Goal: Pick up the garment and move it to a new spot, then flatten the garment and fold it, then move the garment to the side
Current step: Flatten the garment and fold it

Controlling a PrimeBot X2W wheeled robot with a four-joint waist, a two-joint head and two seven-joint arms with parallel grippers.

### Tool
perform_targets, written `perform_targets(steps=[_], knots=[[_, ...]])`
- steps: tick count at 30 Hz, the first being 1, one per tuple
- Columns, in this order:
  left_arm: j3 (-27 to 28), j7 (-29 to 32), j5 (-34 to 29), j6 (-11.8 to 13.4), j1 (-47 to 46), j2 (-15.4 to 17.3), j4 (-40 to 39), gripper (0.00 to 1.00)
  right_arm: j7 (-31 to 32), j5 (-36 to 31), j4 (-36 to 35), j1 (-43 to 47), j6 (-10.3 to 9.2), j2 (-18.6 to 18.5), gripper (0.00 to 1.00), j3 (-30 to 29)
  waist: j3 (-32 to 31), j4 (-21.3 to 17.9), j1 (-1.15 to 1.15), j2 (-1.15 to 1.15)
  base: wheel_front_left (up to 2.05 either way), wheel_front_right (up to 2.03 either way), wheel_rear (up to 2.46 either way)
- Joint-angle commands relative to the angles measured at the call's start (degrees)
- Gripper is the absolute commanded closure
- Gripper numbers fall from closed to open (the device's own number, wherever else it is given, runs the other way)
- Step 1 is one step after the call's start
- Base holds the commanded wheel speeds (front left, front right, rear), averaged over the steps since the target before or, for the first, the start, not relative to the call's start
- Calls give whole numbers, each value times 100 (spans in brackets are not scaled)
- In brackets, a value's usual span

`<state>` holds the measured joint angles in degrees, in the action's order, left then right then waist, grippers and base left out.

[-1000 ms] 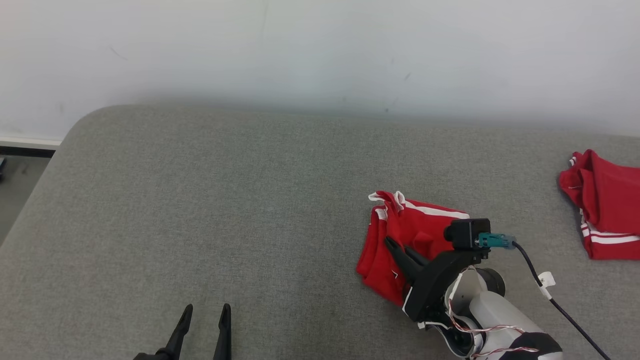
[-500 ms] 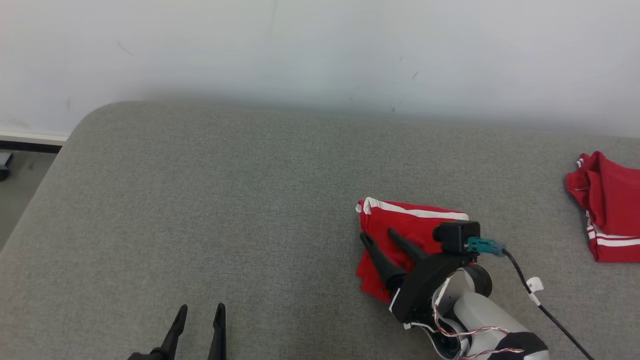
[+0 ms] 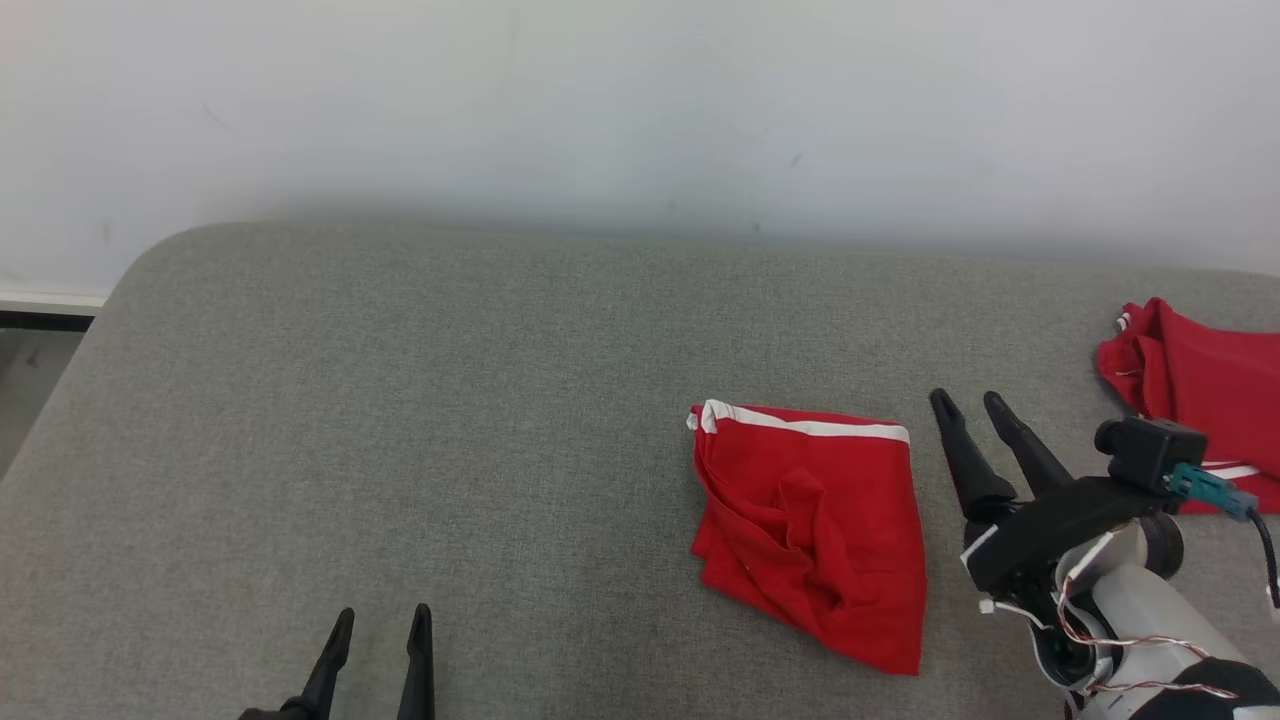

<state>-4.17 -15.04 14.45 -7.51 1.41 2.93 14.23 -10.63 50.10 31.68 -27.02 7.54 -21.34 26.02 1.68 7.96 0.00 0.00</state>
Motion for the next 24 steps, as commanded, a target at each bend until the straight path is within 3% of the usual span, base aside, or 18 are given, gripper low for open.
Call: perform_targets(steps=[1, 3, 4, 14, 24], knots=[[43, -15, -29, 5, 77, -8, -44, 0, -39, 13, 37, 111, -12, -28, 18, -64, 9, -2, 0, 0, 0, 0, 0], [66, -15, -47, 5, 85, -9, -60, 0, -60, -101, 169, 203, -12, -128, 91, -172, 24, 5, 0, 0, 0, 0, 0], [85, -15, -57, 5, 85, -9, -63, 0, -64, -142, 242, 257, -12, -139, 100, -204, 30, 10, 0, 0, 0, 0, 0], [117, -15, -131, 5, -38, -8, -63, 0, -102, -422, 1068, 305, -12, 139, 100, 40, 127, 163, 0, 0, 0, 0, 0], [117, -15, -134, 5, -76, -9, -48, 0, -92, -510, 1739, 4, -13, 463, 100, 815, 166, 378, 0, 0, 0, 0, 0]])
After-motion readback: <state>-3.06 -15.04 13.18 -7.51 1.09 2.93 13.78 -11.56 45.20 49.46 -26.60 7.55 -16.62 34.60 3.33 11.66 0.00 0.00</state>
